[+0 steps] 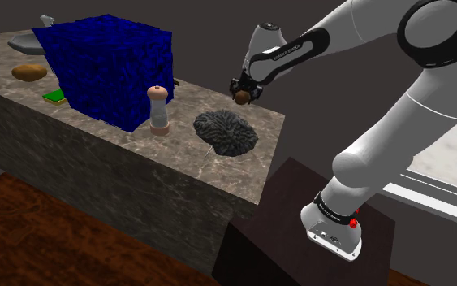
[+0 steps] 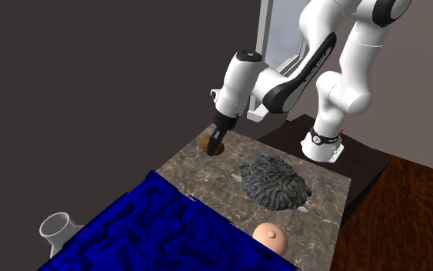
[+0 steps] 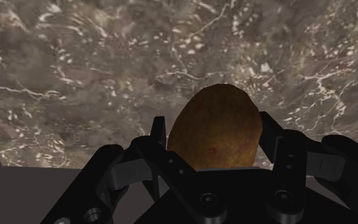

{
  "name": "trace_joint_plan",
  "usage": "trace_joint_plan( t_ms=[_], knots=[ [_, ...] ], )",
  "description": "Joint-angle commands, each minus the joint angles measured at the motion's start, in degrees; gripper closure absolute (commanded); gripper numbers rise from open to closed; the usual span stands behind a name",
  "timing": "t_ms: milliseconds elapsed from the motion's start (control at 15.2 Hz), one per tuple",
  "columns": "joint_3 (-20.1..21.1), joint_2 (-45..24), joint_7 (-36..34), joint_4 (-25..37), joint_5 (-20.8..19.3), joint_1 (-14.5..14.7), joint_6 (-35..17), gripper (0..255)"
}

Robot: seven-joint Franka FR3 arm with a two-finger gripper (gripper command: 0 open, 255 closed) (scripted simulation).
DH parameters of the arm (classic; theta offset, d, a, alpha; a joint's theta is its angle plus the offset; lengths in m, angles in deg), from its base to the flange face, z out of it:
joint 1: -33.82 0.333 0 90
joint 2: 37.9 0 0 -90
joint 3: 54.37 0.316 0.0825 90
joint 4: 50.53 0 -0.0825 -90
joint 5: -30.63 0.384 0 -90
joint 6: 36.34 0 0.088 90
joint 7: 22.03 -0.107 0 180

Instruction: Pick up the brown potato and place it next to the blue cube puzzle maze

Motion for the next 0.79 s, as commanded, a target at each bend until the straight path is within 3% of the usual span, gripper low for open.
trace_joint_plan(
  t_ms=[0,726],
  knots=[
    [0.0,0.9,0.7,0.8,0.8,0.1,1.6,255],
    [-0.3,5.2,3.5,5.2,3.7,0.5,10.0,255]
  ],
)
